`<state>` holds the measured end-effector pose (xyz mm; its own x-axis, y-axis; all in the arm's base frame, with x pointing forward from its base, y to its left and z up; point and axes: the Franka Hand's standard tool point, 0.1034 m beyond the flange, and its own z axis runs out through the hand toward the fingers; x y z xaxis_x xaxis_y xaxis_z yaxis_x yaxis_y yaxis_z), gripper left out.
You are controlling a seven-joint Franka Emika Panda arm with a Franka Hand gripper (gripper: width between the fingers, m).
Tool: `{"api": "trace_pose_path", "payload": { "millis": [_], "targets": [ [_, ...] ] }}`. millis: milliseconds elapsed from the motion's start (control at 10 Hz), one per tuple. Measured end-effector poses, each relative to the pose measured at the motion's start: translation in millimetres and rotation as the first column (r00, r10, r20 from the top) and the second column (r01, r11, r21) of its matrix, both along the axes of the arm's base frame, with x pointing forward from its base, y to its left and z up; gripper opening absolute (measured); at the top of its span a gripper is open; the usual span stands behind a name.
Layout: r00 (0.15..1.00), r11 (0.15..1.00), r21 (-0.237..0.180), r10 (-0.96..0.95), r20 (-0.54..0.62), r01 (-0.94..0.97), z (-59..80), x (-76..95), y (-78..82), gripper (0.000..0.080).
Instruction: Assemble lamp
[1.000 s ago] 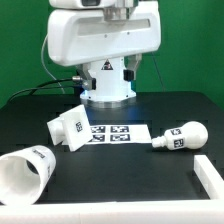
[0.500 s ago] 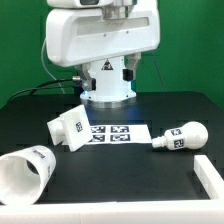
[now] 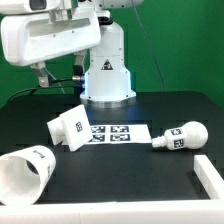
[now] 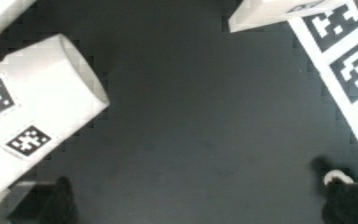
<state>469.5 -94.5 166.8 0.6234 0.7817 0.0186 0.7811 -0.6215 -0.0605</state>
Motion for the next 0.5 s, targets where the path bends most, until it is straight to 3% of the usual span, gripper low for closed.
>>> {"api": "trace_pose_path", "payload": {
  "millis": [400,500],
  "targets": [
    [1.0,1.0,0.002,0.008,-0.005,-0.008,-2.3,-2.6,-1.7,0.07],
    [0.996,0.996,0.024,0.087,-0.002,-0.087,-7.2,-12.8,-8.6,0.07]
  ]
}}
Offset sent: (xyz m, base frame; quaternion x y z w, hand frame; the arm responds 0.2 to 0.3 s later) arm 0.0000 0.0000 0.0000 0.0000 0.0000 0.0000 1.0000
